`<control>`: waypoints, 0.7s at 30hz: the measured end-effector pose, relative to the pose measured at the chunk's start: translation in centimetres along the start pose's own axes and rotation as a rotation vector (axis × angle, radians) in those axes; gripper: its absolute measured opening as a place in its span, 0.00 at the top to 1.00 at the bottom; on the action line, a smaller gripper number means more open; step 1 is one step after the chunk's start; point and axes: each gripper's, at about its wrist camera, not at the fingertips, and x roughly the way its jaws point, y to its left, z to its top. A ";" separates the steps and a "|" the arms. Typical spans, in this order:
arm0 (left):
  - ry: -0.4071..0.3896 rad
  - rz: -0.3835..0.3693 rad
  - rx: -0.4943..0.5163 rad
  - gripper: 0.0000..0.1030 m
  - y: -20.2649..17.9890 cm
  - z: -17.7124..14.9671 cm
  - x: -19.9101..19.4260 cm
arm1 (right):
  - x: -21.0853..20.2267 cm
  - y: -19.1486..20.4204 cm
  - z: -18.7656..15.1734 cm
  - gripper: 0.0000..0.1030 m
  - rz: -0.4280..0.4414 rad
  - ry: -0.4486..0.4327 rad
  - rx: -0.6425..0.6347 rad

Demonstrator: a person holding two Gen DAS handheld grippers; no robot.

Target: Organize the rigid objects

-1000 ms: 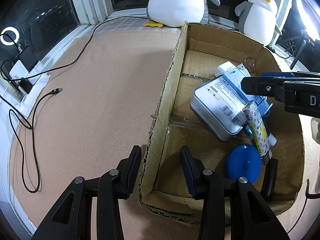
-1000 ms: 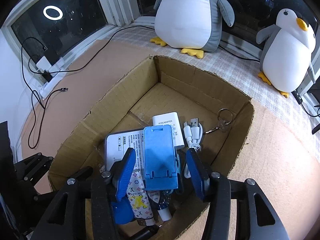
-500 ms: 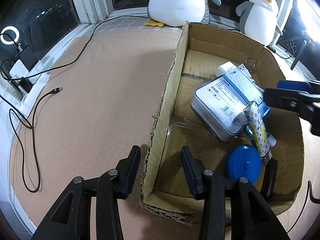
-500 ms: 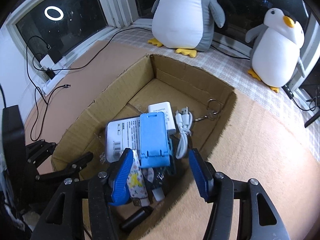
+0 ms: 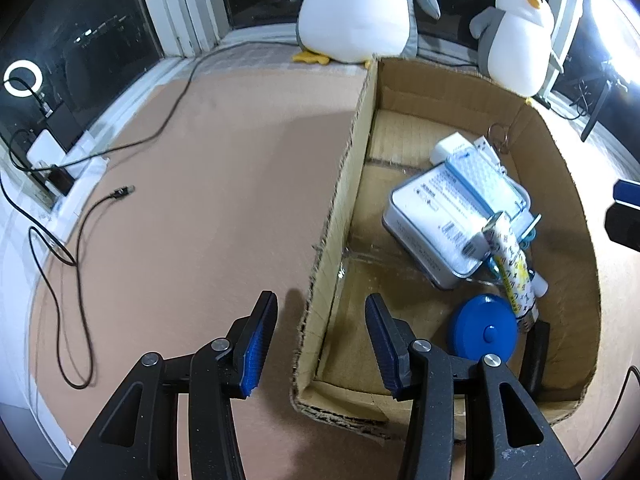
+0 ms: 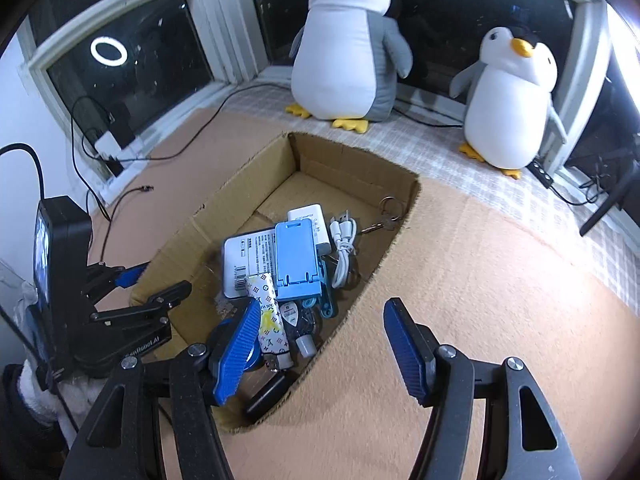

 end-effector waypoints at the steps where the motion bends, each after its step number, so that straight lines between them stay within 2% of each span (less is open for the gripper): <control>1: -0.009 0.005 0.001 0.51 0.0 0.1 -0.4 | -0.3 -0.1 -0.1 0.41 -0.002 -0.006 0.006; 4: -0.033 0.012 0.001 0.47 0.2 0.4 -1.4 | -1.5 -0.4 -0.6 0.41 -0.002 -0.025 0.025; 11: -0.095 0.017 0.016 0.44 -0.2 0.5 -4.4 | -3.9 -1.0 -2.1 0.41 -0.024 -0.072 0.077; 21: -0.143 -0.046 0.069 0.41 -2.7 -0.5 -8.8 | -6.4 -0.6 -3.8 0.41 -0.054 -0.118 0.116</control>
